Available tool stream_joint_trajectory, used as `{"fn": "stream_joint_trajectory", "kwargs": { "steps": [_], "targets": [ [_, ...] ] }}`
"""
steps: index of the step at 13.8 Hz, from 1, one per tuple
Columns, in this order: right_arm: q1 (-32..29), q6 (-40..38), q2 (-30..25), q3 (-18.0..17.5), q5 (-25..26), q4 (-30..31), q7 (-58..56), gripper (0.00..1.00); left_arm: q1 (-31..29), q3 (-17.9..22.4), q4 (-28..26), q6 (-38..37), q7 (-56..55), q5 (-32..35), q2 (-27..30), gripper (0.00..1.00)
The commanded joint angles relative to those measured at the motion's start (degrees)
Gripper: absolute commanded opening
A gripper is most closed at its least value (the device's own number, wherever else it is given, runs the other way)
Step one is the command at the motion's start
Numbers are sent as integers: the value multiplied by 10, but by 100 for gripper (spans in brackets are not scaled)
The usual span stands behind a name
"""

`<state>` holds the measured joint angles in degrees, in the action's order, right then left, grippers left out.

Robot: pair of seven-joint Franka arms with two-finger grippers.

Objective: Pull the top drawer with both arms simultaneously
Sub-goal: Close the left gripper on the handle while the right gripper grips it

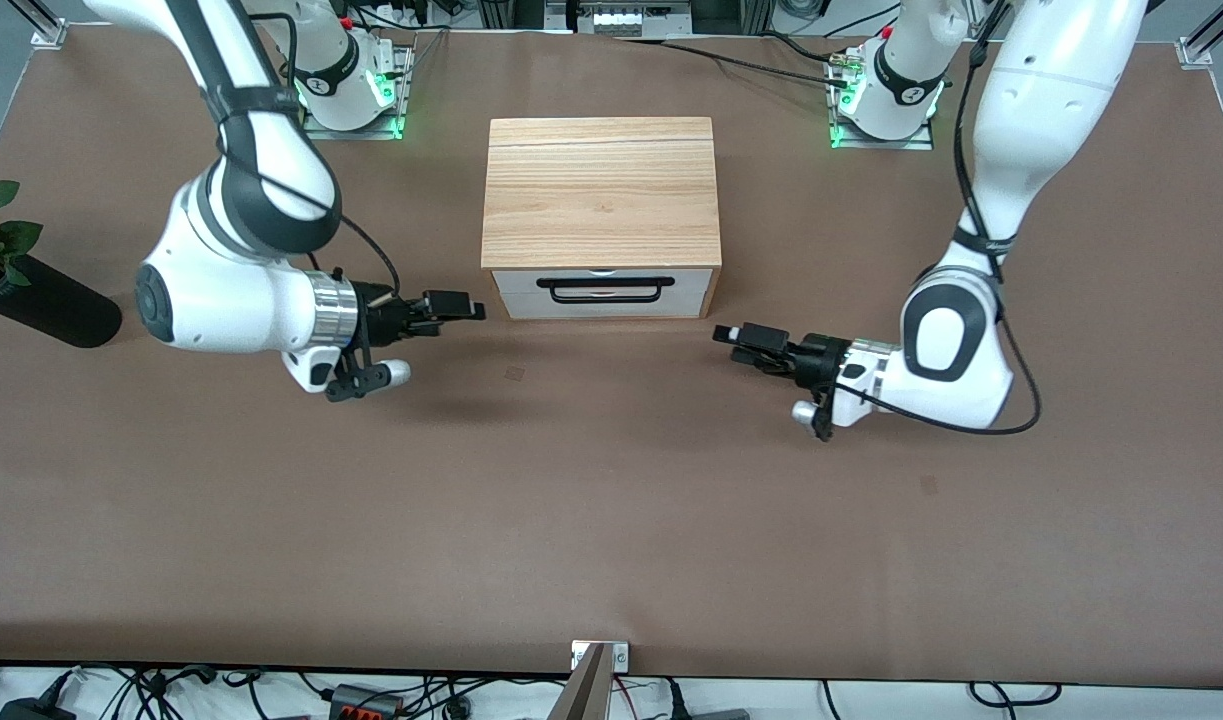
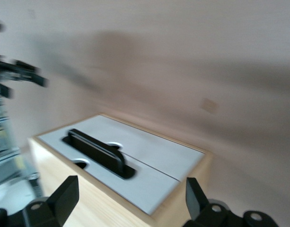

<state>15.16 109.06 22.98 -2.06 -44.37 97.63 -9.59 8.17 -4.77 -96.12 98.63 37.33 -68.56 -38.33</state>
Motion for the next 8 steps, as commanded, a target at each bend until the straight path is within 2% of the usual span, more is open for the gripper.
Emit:
{"fn": "stream_joint_trajectory", "kwargs": {
  "steps": [1,4,5,8],
  "targets": [
    [1,27,17,2,-113,23,-105,100,0,-6,8,-41,79,-61,-31,100],
    [2,39,26,2,-304,74,-222,100,3,-15,6,-69,128,-93,-54,100],
    [8,36,31,2,-345,77,-250,100,3,-23,1,-69,129,-94,-55,100],
    [22,35,52,2,-394,82,-301,100,3,-47,-16,-68,129,-111,-56,100]
  ]
}}
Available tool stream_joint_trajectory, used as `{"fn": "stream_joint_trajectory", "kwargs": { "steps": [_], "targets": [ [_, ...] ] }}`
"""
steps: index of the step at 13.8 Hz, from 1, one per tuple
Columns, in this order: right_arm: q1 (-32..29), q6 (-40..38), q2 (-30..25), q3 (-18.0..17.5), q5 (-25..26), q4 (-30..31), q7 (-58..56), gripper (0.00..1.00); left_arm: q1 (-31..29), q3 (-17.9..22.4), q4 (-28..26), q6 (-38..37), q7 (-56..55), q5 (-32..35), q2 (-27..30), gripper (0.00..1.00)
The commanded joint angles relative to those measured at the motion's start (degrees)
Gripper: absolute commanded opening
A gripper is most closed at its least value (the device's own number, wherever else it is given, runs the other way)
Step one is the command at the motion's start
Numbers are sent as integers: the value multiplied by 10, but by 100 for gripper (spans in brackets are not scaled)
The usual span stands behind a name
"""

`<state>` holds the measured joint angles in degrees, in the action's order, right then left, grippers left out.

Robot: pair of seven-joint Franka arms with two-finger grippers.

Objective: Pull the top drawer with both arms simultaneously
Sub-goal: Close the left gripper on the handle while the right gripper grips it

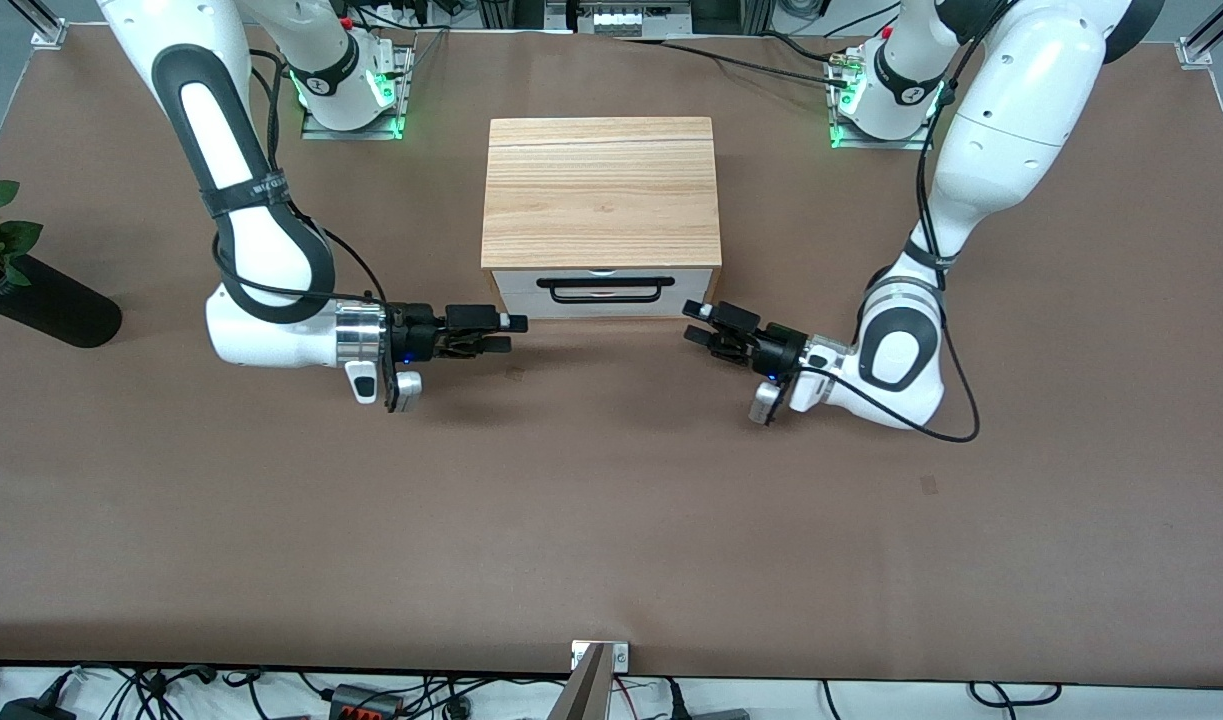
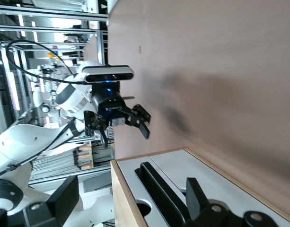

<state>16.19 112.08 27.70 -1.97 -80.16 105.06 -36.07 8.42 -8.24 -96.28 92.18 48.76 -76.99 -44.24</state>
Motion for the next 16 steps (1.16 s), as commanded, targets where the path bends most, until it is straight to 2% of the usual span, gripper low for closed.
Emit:
{"fn": "stream_joint_trajectory", "kwargs": {
  "steps": [1,4,5,8,10,13,14,16],
  "targets": [
    [17,5,14,1,-61,15,-64,100,0,-16,-23,-3,17,-34,3,100],
    [36,-22,44,1,-167,44,-166,100,5,-16,-32,-3,40,-41,-9,99],
    [36,-42,48,1,-186,54,-181,100,5,-16,-34,-3,40,-41,-10,97],
    [31,-92,48,1,-192,87,-211,100,6,-18,-49,-4,40,-56,-10,88],
    [33,-95,49,1,-192,95,-239,100,11,-25,-61,-4,40,-77,-10,80],
    [34,-114,58,1,-192,107,-247,72,14,-27,-73,-3,41,-99,-10,67],
    [32,-124,61,1,-192,108,-247,68,14,-32,-75,-3,41,-101,-10,66],
    [34,-128,64,1,-192,110,-248,49,13,-33,-81,-3,41,-101,-10,55]
  ]
}}
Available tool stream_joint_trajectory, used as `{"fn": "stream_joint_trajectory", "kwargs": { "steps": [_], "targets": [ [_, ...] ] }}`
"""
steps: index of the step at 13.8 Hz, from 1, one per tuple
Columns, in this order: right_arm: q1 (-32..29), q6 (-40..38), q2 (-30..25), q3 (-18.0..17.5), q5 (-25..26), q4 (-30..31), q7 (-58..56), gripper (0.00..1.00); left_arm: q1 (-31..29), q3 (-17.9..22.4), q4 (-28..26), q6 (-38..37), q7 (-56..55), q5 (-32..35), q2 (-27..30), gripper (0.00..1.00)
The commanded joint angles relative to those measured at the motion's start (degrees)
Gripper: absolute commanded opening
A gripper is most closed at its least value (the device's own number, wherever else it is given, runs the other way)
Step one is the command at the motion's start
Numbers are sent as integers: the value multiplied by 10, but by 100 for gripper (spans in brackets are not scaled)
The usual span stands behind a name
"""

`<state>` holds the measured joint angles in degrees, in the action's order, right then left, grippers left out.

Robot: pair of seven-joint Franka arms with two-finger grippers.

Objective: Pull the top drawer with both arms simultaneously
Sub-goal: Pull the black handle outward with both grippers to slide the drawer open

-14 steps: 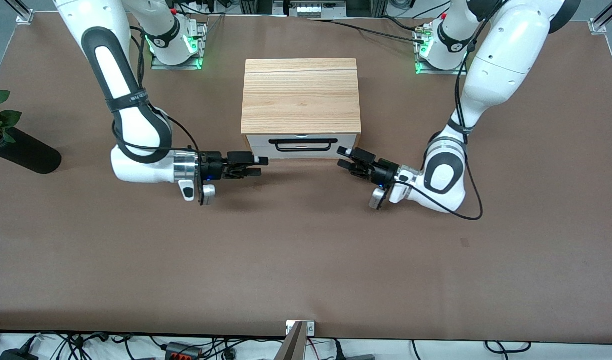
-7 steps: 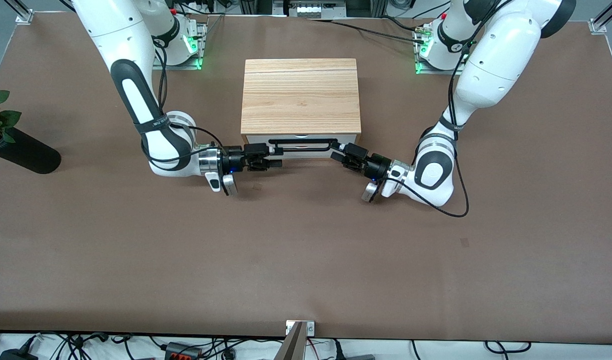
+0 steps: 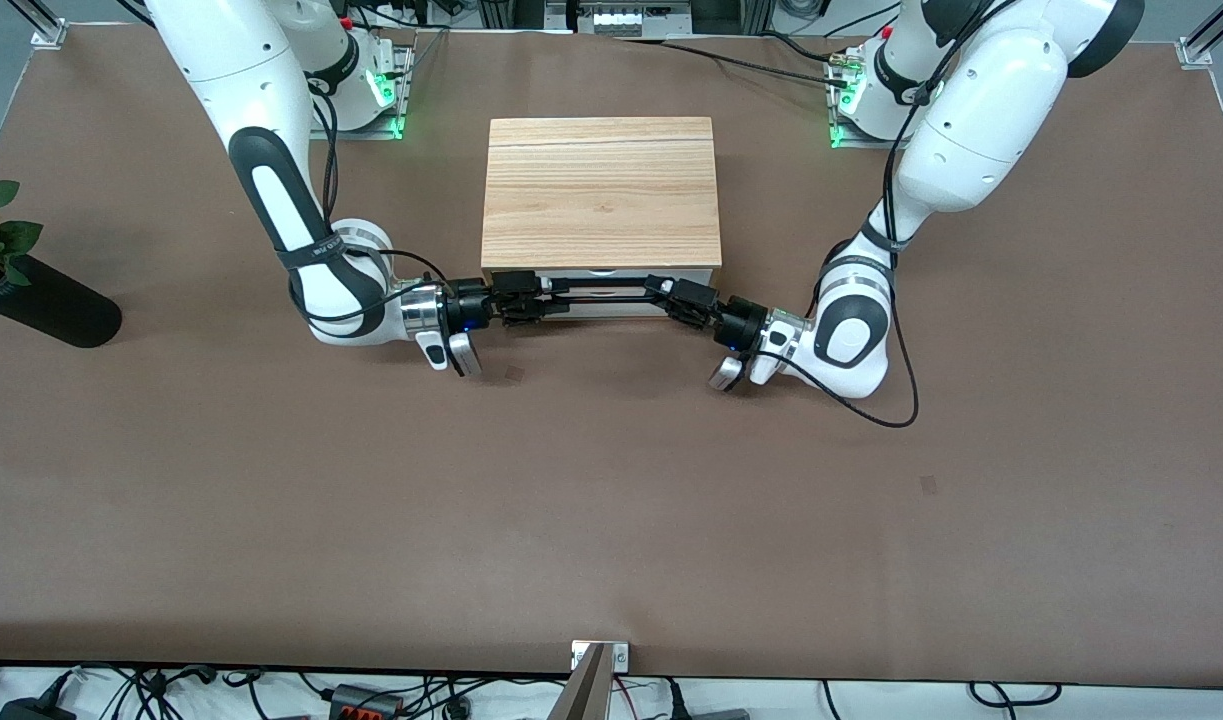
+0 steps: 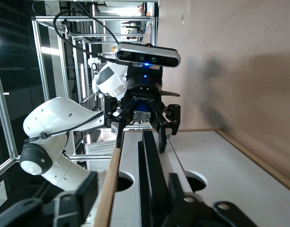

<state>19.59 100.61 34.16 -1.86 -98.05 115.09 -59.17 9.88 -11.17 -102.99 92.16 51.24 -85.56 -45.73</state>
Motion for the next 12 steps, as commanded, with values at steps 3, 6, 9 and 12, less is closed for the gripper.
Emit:
{"fn": "stream_joint_trajectory", "kwargs": {
  "steps": [3,6,9,12],
  "targets": [
    [0,-15,1,0,-14,12,-18,27,0,-3,-22,-2,20,-18,5,47],
    [-2,-15,5,1,-13,11,-17,12,0,-5,-27,-2,32,-22,5,31],
    [-7,-14,5,2,-12,10,-17,7,-1,-5,-23,0,37,-24,5,26],
    [-7,-14,5,3,-11,7,-13,3,-2,-4,-19,3,40,-28,5,21]
  ]
}}
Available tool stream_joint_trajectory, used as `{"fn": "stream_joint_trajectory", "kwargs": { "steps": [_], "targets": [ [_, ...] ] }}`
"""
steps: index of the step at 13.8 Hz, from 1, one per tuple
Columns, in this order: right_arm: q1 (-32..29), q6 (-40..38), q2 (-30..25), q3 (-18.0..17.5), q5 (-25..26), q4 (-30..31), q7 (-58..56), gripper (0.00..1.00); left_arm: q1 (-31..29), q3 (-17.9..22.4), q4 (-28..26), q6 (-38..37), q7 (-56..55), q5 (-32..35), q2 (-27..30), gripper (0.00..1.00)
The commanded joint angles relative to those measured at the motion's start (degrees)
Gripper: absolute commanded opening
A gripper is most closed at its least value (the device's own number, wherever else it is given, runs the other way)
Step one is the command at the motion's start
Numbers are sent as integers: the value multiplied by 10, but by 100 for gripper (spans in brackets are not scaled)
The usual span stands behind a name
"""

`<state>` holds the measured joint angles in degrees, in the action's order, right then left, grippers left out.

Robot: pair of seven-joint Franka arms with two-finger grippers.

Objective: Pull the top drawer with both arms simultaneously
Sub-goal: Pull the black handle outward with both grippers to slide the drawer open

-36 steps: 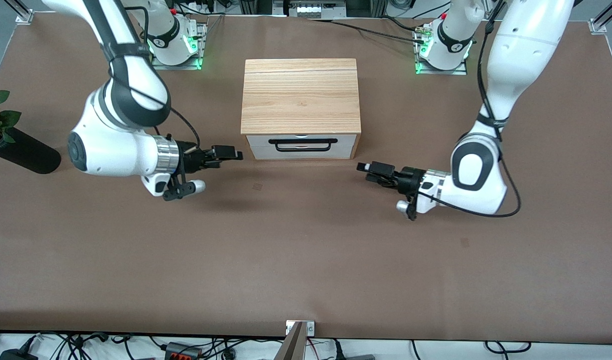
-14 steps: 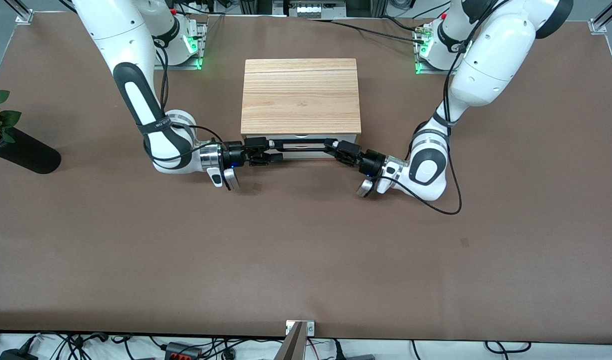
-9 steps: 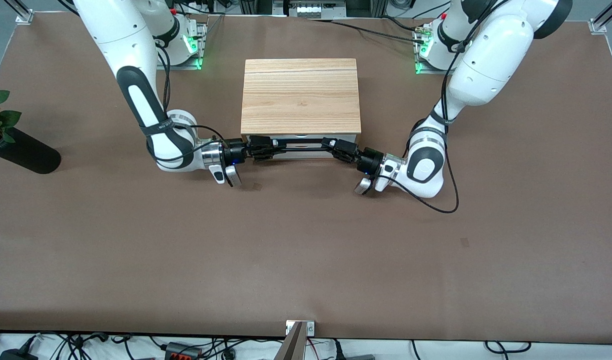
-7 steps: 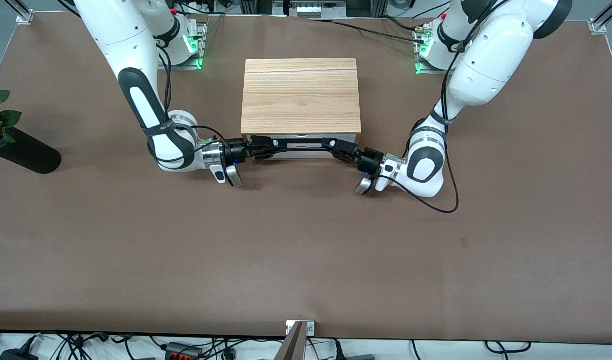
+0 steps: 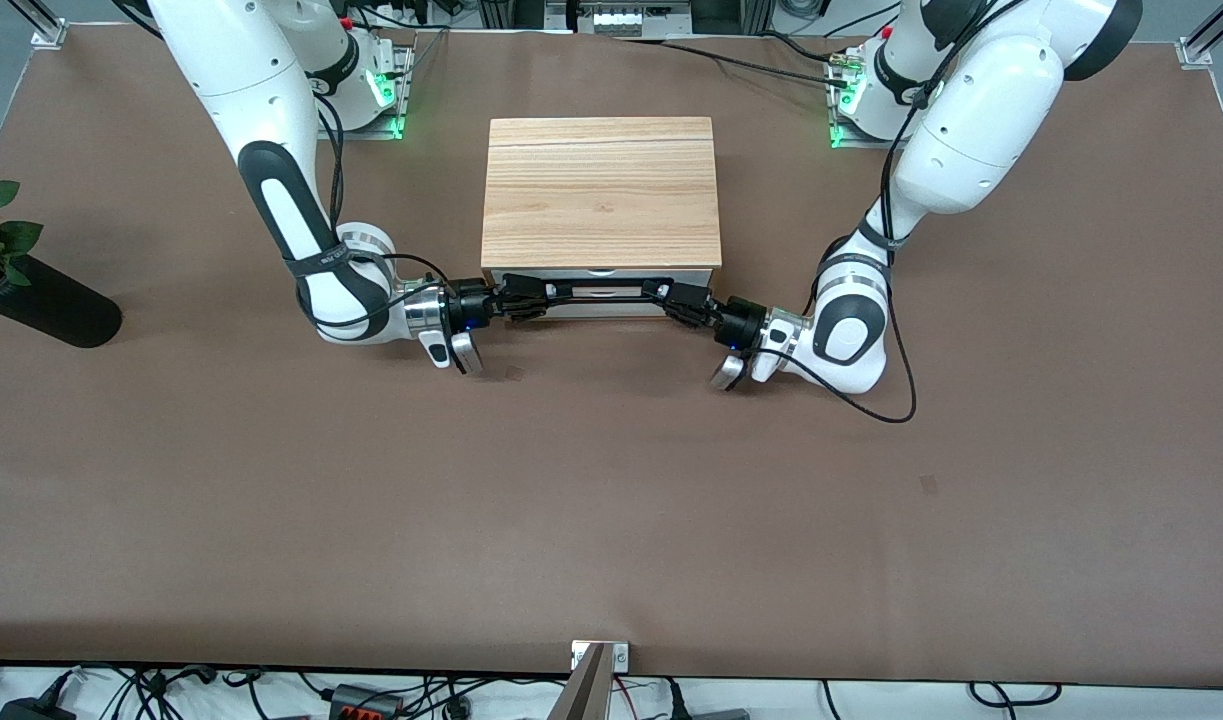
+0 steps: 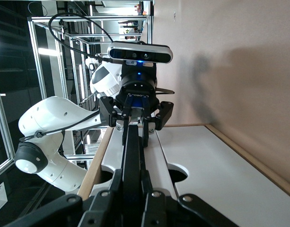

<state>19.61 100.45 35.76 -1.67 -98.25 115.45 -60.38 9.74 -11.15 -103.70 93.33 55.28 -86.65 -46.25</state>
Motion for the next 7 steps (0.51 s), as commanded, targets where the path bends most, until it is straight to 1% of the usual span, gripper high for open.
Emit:
{"fn": "stream_joint_trajectory", "kwargs": {
  "steps": [1,7],
  "targets": [
    [-8,-12,-11,2,-9,3,0,2,-1,-5,-12,-9,-1,-23,9,21],
    [-12,-11,-11,4,-6,-5,3,0,-2,-4,9,-8,-1,-34,5,19]
  ]
}}
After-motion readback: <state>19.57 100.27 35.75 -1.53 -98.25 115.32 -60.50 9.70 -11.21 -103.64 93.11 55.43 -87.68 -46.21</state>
